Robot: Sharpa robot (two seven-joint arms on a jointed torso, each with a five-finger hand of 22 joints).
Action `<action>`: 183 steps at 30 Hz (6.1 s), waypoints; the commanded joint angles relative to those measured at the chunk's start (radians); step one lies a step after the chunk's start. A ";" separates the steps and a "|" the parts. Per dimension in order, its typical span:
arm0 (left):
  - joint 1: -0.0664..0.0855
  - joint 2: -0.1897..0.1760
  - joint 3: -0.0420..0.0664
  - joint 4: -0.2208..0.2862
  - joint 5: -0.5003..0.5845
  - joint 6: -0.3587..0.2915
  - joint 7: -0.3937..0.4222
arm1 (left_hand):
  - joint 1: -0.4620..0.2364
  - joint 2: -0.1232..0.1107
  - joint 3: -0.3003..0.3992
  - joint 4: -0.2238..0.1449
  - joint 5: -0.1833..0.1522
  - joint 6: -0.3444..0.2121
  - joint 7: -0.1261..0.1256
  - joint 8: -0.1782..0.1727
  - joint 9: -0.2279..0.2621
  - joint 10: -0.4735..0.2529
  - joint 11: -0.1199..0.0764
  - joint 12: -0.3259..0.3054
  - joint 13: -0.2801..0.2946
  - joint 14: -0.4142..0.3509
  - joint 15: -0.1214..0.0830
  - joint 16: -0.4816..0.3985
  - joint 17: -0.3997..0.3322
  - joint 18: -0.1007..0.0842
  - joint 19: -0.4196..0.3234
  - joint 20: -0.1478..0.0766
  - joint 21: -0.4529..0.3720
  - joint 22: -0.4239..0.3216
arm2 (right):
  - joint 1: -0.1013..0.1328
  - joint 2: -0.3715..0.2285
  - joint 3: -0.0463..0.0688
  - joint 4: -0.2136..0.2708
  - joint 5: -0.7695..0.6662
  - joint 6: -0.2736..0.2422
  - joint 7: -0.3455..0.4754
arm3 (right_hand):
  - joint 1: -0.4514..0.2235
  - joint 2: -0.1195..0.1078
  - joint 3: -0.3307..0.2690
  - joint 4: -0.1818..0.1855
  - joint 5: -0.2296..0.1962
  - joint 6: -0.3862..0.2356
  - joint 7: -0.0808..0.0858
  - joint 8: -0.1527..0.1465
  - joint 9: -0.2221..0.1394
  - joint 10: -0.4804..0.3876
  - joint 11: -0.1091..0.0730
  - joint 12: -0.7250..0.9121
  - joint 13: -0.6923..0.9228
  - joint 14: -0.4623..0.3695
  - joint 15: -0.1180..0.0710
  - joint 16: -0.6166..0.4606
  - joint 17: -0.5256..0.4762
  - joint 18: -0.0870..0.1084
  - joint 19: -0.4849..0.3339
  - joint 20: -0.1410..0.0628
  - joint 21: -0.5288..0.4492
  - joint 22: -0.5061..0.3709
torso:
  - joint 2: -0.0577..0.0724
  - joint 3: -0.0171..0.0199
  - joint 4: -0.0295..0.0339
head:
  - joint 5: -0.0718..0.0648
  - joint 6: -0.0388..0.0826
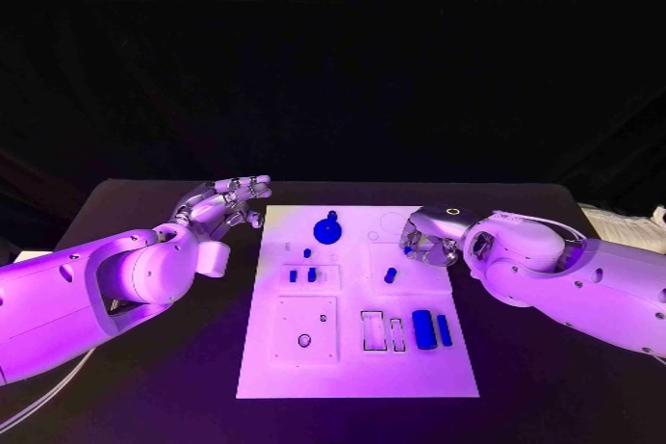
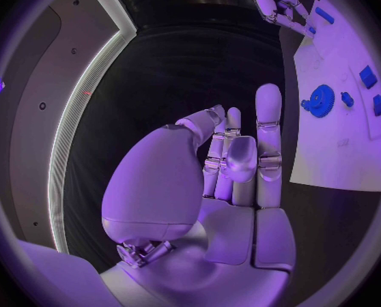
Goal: Assemble the parts on the task board
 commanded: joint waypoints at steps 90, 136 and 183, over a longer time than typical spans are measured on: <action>-0.007 0.025 0.000 -0.016 0.004 0.021 -0.006 | 0.000 0.013 0.001 -0.023 0.003 -0.038 0.013 -0.016 -0.004 -0.038 0.011 0.034 0.010 -0.009 0.009 0.001 -0.004 0.007 -0.004 0.004 -0.006 -0.004 | -0.156 0.144 0.014 0.180 0.015 -0.076 0.090 | -0.032 0.012 0.078 -0.061 -0.017 0.044 0.000 0.002 0.016 0.046 -0.006 -0.009 -0.018 0.062 -0.008 0.012 0.012 0.012 0.017 -0.010 0.013 0.067 | 0.001 -0.0027 -0.0006 | 0.103 -0.033; -0.006 0.021 0.000 -0.009 0.004 0.023 -0.013 | -0.002 0.014 0.000 -0.023 0.002 -0.037 0.013 -0.015 -0.003 -0.040 0.011 0.036 0.011 -0.009 0.009 0.001 -0.005 0.007 -0.005 0.004 -0.009 -0.005 | -0.158 0.178 -0.001 0.141 -0.019 -0.073 0.050 | -0.125 -0.051 0.000 -0.050 0.006 -0.052 0.034 -0.006 -0.009 -0.099 0.034 -0.012 -0.024 0.053 0.025 -0.006 -0.016 0.034 -0.034 0.019 -0.060 -0.025 | -0.001 -0.0013 0.0000 | 0.107 -0.044; -0.007 0.024 0.000 -0.014 0.004 0.038 -0.023 | -0.004 0.016 0.000 -0.024 0.002 -0.033 0.012 -0.012 -0.002 -0.043 0.010 0.044 0.014 -0.012 0.009 0.000 -0.011 0.008 -0.006 0.005 -0.013 -0.008 | -0.058 -0.084 0.028 0.222 -0.002 -0.027 -0.018 | -0.084 -0.024 -0.116 -0.056 0.000 -0.106 0.011 -0.001 -0.010 -0.136 0.021 0.006 -0.023 0.049 0.017 -0.030 -0.054 0.037 -0.029 0.017 -0.077 -0.042 | 0.001 -0.0013 0.0002 | 0.053 -0.010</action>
